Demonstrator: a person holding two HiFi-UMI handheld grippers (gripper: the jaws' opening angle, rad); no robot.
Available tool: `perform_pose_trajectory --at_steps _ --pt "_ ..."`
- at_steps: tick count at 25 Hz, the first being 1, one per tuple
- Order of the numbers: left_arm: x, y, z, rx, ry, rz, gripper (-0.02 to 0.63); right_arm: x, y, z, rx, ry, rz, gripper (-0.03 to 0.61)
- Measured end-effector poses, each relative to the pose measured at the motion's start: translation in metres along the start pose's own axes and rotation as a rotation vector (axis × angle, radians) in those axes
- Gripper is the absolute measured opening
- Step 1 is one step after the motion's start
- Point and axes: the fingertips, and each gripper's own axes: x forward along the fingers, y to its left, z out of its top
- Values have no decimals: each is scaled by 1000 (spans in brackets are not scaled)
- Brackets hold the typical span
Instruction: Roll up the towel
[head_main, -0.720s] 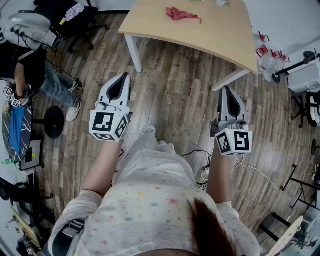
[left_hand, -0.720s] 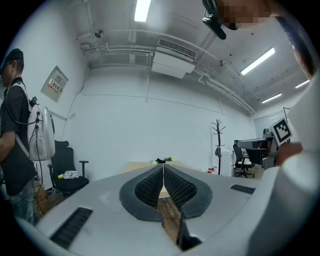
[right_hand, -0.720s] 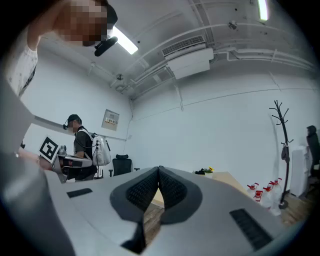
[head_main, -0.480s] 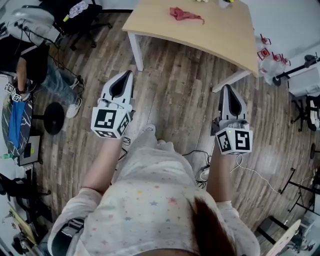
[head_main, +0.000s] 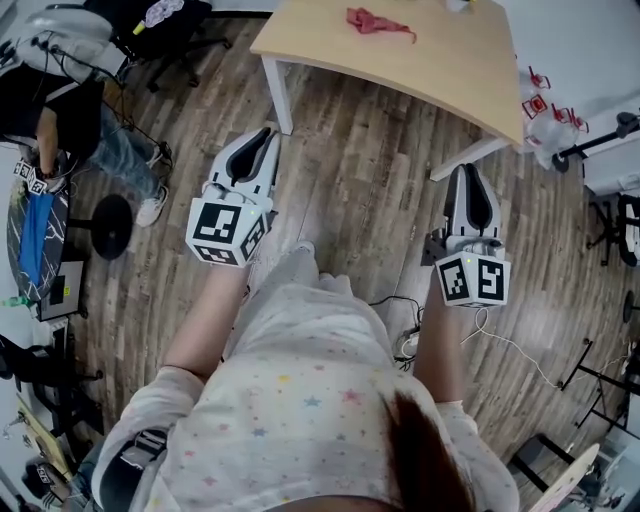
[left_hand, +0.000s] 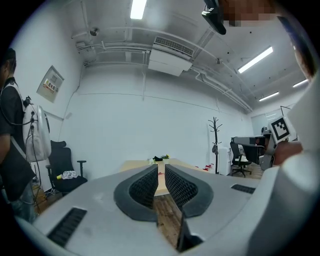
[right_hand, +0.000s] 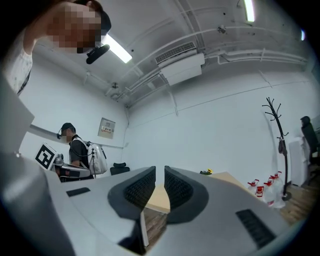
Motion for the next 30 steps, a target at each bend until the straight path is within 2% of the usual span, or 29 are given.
perform_pose_trajectory --at_steps 1,3,4,8,12,17,30 --pt "3 0 0 -2 2 5 33 1 -3 -1 6 5 -10 43" --pt "8 0 0 -13 8 12 131 3 -8 -4 14 17 -23 77" --pt "11 0 0 -20 11 15 154 5 -9 -6 20 22 -23 98" --pt "27 6 -2 -34 16 32 223 20 -13 -9 47 18 16 226" --pt "53 18 -1 -48 5 37 244 45 -22 -12 40 24 25 281" --pt "103 46 3 -42 -7 16 247 95 -31 -16 19 28 14 290" --pt "261 152 13 -28 14 -89 247 266 -54 -31 26 41 -55 288"
